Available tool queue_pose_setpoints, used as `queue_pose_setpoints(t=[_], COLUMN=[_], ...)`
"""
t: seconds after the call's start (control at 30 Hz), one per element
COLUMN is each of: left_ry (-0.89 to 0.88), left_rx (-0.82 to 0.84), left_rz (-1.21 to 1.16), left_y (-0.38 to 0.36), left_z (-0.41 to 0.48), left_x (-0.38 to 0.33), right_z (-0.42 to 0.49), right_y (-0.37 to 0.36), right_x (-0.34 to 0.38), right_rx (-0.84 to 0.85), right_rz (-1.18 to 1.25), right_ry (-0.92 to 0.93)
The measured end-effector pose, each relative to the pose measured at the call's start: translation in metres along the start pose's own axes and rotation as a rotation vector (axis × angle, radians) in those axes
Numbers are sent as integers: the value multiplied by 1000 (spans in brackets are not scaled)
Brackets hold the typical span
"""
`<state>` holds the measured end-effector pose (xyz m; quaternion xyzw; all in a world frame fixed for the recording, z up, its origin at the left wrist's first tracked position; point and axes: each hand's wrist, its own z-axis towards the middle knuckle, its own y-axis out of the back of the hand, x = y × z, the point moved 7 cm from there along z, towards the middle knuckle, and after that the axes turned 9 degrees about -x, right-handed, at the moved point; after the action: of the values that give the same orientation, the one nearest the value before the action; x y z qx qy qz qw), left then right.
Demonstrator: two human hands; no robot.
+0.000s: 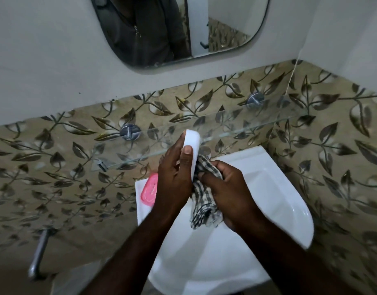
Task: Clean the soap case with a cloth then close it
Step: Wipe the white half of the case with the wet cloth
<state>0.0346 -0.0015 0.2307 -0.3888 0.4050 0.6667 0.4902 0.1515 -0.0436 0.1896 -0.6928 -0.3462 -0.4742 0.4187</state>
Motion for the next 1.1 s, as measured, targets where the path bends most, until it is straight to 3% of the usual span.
queue_pose_setpoints(t=[0.07, 0.17, 0.33, 0.6, 0.87, 1.0, 1.1], left_ry=[-31, -53, -343, -636, -564, -697, -686], left_rx=[57, 176, 374, 591, 483, 254, 111], left_rz=[-6, 64, 382, 885, 924, 571, 382], left_y=[-13, -43, -102, -168, -163, -134, -108], left_z=[11, 30, 53, 79, 102, 83, 58], left_x=[-11, -20, -29, -13, -5, -27, -21], right_z=[4, 18, 40, 60, 75, 80, 83], right_y=[9, 25, 49, 79, 86, 75, 61], right_x=[4, 11, 10, 6, -8, -23, -35], right_rx=[10, -53, -136, -210, -181, -130, -107], right_rz=[210, 381, 646, 574, 483, 464, 444], right_ry=[-85, -54, -108, -189, -250, -252, -268])
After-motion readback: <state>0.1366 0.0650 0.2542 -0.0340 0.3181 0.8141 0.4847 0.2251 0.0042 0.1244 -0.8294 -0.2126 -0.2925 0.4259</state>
